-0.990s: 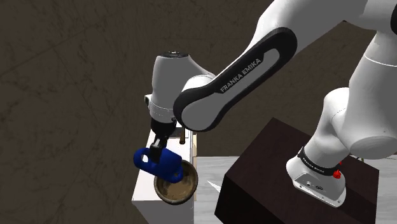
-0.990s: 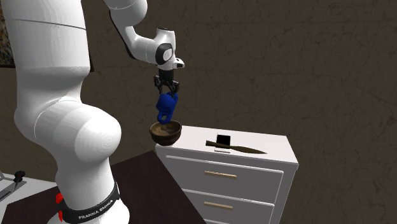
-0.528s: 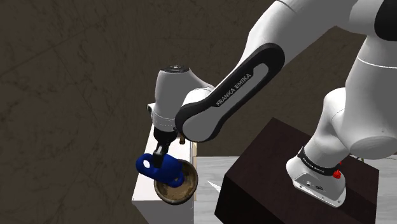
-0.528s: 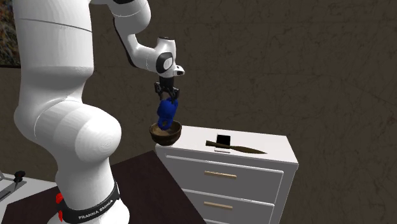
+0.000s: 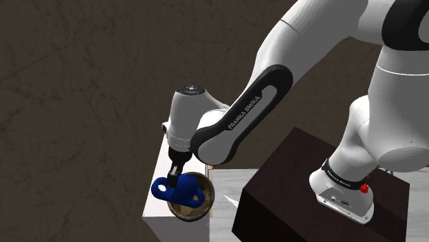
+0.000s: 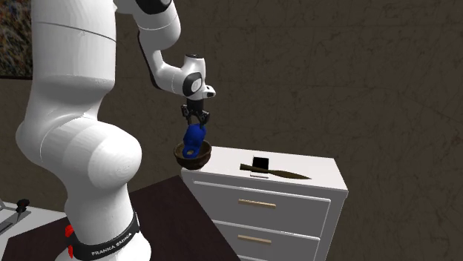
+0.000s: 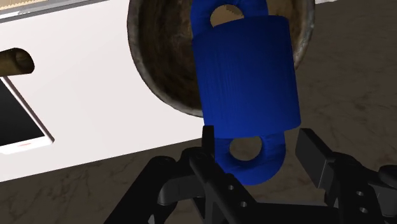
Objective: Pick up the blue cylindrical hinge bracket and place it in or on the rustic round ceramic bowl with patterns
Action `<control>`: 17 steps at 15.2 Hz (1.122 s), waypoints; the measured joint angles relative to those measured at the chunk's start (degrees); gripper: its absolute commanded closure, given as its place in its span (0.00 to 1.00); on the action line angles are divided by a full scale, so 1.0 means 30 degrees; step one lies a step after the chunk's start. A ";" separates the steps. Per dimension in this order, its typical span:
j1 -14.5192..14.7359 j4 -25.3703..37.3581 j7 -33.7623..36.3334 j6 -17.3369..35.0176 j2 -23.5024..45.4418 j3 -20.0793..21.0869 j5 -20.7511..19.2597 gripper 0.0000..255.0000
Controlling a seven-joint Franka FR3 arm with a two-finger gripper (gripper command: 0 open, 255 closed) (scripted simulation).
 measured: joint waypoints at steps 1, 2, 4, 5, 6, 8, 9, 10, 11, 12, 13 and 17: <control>0.0006 0.0039 -0.0035 0.0281 0.0154 -0.0006 -0.0007 1.00; 0.0007 0.0137 -0.0067 0.0538 0.0333 -0.0022 -0.0025 1.00; 0.0085 0.0108 -0.0039 0.1560 0.0679 -0.0043 -0.0078 1.00; 0.0163 0.0102 0.0084 0.1700 0.0702 -0.0075 -0.0138 1.00; 0.0018 0.0185 -0.0082 0.1395 0.0661 -0.0023 -0.0081 1.00; -0.0003 0.0054 -0.0125 0.1761 0.0679 0.0028 -0.0052 1.00; 0.0017 0.0141 -0.0075 0.1665 0.0717 0.0001 -0.0102 1.00; 0.0027 0.0344 -0.0036 0.1395 0.0804 -0.0043 -0.0167 0.00; 0.0090 0.0406 0.0045 0.1049 0.0967 -0.0086 -0.0238 0.00; 0.0118 0.0426 0.0082 0.0850 0.1047 -0.0105 -0.0272 0.00; 0.0146 0.0466 0.0120 0.0735 0.1100 -0.0122 -0.0302 0.00; 0.0013 0.0040 -0.0001 0.0576 0.0648 -0.0001 -0.0126 0.00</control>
